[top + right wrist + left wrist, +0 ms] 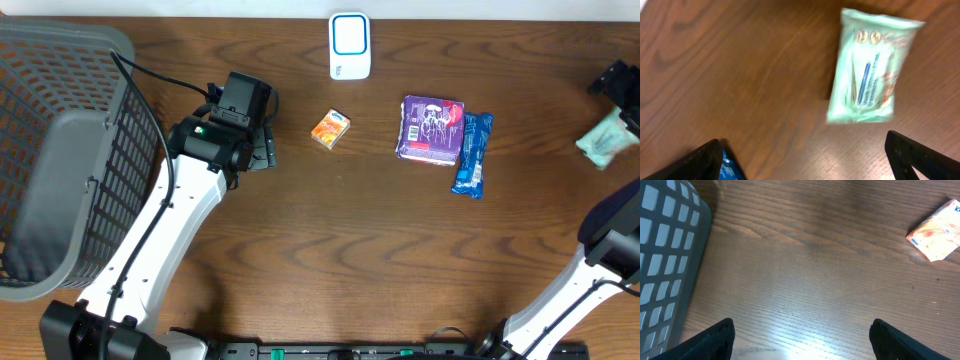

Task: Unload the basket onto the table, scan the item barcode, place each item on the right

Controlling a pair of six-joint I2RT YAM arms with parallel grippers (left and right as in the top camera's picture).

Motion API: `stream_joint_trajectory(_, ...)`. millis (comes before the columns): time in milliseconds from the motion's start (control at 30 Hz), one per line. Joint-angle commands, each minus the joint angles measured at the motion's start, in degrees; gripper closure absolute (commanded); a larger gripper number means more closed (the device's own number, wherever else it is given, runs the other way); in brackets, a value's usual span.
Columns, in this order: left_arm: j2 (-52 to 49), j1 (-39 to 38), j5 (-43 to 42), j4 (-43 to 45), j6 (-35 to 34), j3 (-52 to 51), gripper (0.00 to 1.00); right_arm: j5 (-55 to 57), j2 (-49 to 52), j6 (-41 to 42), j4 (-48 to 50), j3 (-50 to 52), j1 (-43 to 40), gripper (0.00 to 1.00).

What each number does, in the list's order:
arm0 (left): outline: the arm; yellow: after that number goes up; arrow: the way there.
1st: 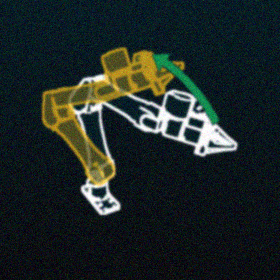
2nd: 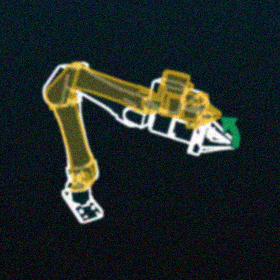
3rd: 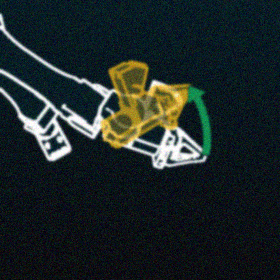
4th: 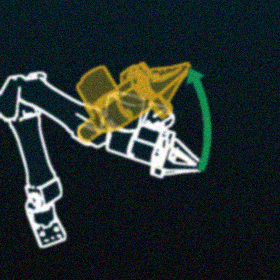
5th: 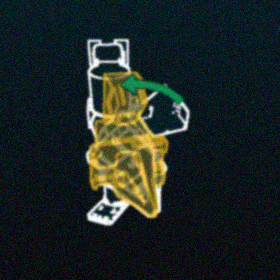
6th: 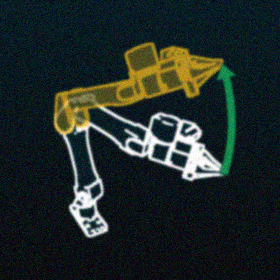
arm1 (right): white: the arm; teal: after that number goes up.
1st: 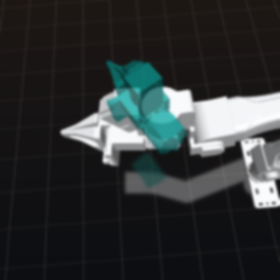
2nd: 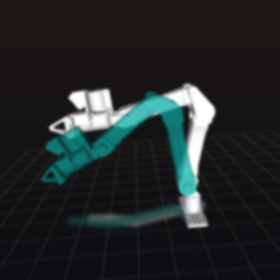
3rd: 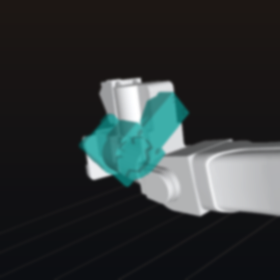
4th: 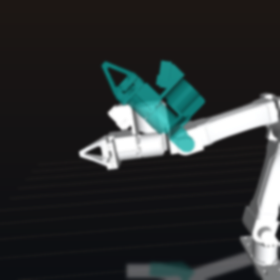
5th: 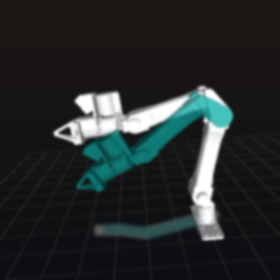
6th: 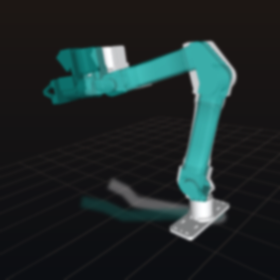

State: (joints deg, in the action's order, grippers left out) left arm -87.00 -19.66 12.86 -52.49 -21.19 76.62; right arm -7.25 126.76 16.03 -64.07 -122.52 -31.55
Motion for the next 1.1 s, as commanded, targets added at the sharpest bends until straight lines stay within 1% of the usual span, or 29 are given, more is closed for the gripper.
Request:
stream_joint_trajectory(0, -0.33, 0.09, 1.14, -0.17, -0.52, 0.42, 0.14, -2.69, -0.09, -1.55, -1.44, -0.37, 0.39, 0.01)
stream_joint_trajectory(67, -0.33, 0.09, 1.14, -0.17, -0.52, 0.42, 0.14, -6.91, -0.07, -2.36, -2.89, -0.37, 0.96, 0.01)
stream_joint_trajectory(167, -0.33, 0.09, 1.11, -0.17, -0.55, 0.42, 0.14, -14.56, -0.07, -5.68, -5.27, -0.37, 2.45, 0.01)
stream_joint_trajectory(233, -0.33, 0.09, 1.14, -0.17, -0.52, 0.42, 0.14, -17.57, -0.09, -6.05, -7.43, -0.35, 3.82, 0.01)
stream_joint_trajectory(333, -0.33, 0.09, 1.11, -0.17, -0.55, 0.42, 0.14, -17.73, -0.07, -6.21, -12.74, -0.24, 8.22, 0.01)
stream_joint_trajectory(400, -0.33, 0.09, 1.14, -0.17, -0.52, 0.42, 0.14, -17.73, -0.07, -7.45, -14.1, 0.17, 10.71, 0.01)
stream_joint_trajectory(500, -0.33, 0.09, 1.11, -0.17, -0.52, 0.42, 0.14, -17.55, -0.07, -9.81, -14.6, 1.36, 14.56, 0.01)
stream_joint_trajectory(600, -0.33, 0.09, 1.11, -0.17, -0.52, 0.42, 0.14, -14.56, -0.09, -9.92, -14.16, 3.45, 18.97, 0.01)
stream_joint_trajectory(700, -0.33, 0.09, 1.11, -0.17, -0.52, 0.42, 0.14, -14.03, -0.07, -9.9, -12.72, 5.88, 22.32, 0.02)
stream_joint_trajectory(733, -0.33, 0.09, 1.14, -0.17, -0.55, 0.42, 0.14, -14.03, -0.07, -9.9, -11.91, 6.75, 23.28, 0.11)
stream_joint_trajectory(800, -0.33, 0.09, 1.11, -0.17, -0.52, 0.42, 0.14, -13.99, -0.07, -9.53, -10.91, 8.52, 25.18, 0.37)
stream_joint_trajectory(833, -0.33, 0.09, 1.14, -0.17, -0.55, 0.42, 0.14, -13.42, -0.09, -8.33, -10.51, 9.64, 26.4, 0.4)
stream_joint_trajectory(933, -0.33, 0.09, 1.11, -0.17, -0.52, 0.42, 0.14, -11.37, -0.09, -6.71, -10.43, 10.64, 28.0, 0.38)
stream_joint_trajectory(1000, -0.33, 0.09, 1.11, -0.17, -0.52, 0.42, 0.14, -11.28, -0.09, -6.67, -10.51, 10.67, 28.48, 0.41)
stream_joint_trajectory(1067, -0.33, 0.09, 1.11, -0.17, -0.52, 0.42, 0.14, -11.5, -0.31, -6.67, -10.99, 10.47, 28.59, 0.4)
